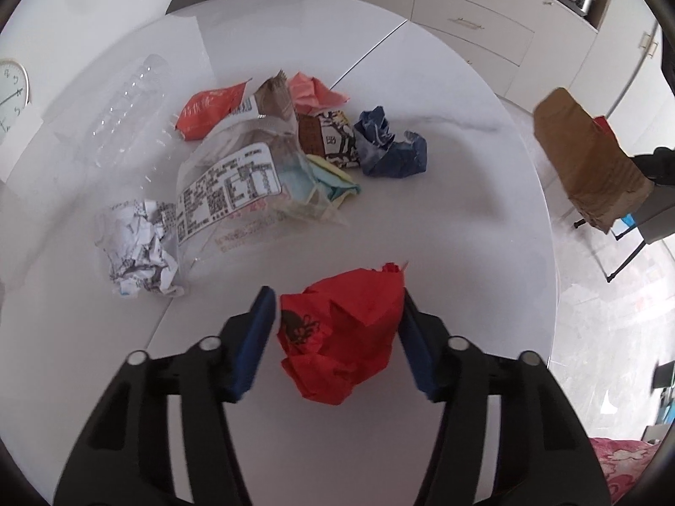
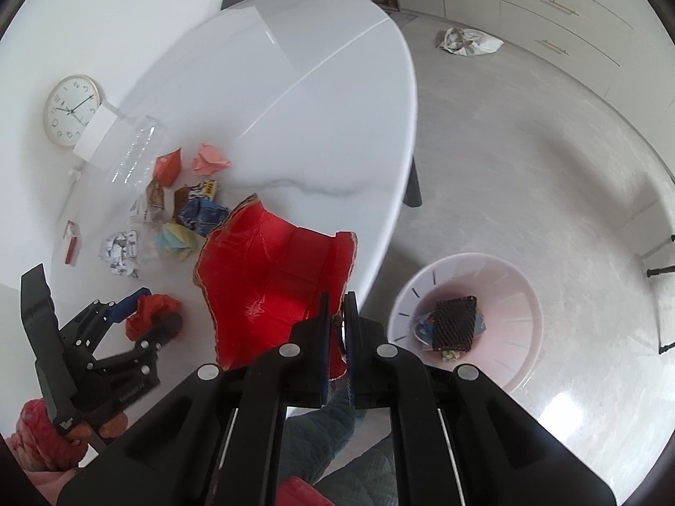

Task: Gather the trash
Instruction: 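Drop the red paper pieces into the wastebasket with both grippers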

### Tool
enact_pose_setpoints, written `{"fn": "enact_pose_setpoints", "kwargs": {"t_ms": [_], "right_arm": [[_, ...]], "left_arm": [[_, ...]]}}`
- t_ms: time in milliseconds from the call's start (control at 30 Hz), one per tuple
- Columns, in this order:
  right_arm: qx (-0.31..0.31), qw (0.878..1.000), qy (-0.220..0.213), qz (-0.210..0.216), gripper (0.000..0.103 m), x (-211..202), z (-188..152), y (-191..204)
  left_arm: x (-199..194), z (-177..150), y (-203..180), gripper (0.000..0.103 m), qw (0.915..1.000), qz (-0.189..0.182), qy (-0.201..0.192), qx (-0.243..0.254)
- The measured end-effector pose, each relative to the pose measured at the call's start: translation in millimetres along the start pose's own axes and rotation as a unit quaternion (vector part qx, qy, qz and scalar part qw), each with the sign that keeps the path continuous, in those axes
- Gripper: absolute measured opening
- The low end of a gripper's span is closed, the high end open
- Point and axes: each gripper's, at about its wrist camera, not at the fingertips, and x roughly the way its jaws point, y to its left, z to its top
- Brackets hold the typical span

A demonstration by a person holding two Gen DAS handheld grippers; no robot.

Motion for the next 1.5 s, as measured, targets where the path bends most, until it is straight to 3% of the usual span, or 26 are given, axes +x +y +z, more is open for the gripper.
{"fn": "enact_pose_setpoints", "kwargs": {"t_ms": [300,500,733,967,1033,1167,1233,1300,1500], "right_arm": [[0.013,1.000,-0.012,-0.008,0.007,-18,-5,-32],[0.036,0.999,-0.002,-0.040,0.007,-17,-19,-78],[0.038,0.995,0.067,-0.065,0.007,56,-45,-132],[0.026,0.991,0.119,-0.062,0.008,130,-60,-162],[0.028,0.989,0.133,-0.063,0.012,146,-64,-170],[0.052,0.987,0.142,-0.049,0.048,151,-73,-184],[0.054,0.988,0.138,-0.047,0.054,143,-75,-190],[0.052,0.988,0.133,-0.058,0.069,128,-76,-196],[0.033,0.992,0.090,-0.083,0.085,71,-74,-205]], "left_arm": [[-15,1,-10,0.042,0.9997,-0.009,0.014,-0.018],[-33,21,-31,0.042,0.9984,-0.041,0.012,-0.037],[-48,43,-87,0.042,0.9970,-0.073,-0.008,-0.022],[-37,57,-142,0.042,0.9965,-0.082,0.005,0.009],[-33,58,-153,0.042,0.9968,-0.078,0.010,0.014],[-26,59,-172,0.042,0.9972,-0.068,0.017,0.024],[-23,58,-181,0.042,0.9970,-0.069,0.022,0.026],[-16,60,-187,0.042,0.9963,-0.077,0.029,0.025],[10,65,-216,0.042,0.9934,-0.094,0.049,0.043]]}}
